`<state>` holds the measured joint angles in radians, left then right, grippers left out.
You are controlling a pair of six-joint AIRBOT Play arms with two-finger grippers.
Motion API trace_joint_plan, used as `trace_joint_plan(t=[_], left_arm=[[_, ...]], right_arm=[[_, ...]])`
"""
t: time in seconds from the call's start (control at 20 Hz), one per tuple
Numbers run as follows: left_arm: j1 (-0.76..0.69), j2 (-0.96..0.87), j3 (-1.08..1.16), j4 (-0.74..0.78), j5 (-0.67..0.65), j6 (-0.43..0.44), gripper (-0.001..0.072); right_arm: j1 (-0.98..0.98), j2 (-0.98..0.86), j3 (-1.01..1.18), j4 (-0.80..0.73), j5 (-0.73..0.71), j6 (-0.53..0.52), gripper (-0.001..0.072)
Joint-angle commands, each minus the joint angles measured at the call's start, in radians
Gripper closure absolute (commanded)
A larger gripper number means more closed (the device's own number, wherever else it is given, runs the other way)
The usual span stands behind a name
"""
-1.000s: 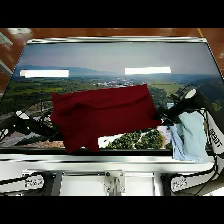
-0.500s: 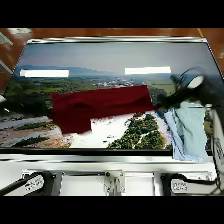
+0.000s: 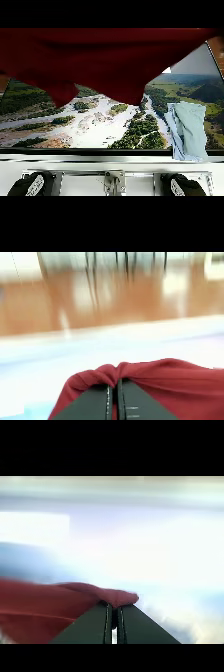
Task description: Fold the shirts.
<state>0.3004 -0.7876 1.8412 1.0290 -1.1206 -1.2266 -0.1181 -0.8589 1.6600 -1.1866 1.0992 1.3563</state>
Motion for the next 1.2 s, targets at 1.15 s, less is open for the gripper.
trace_joint_plan(t=[1.15], left_arm=[[0.000,0.061,-0.392,0.281,-0.469,-0.093,0.0666]], right_arm=[[0.002,-0.091,-0.154,-0.380,0.587,0.075,0.0646]])
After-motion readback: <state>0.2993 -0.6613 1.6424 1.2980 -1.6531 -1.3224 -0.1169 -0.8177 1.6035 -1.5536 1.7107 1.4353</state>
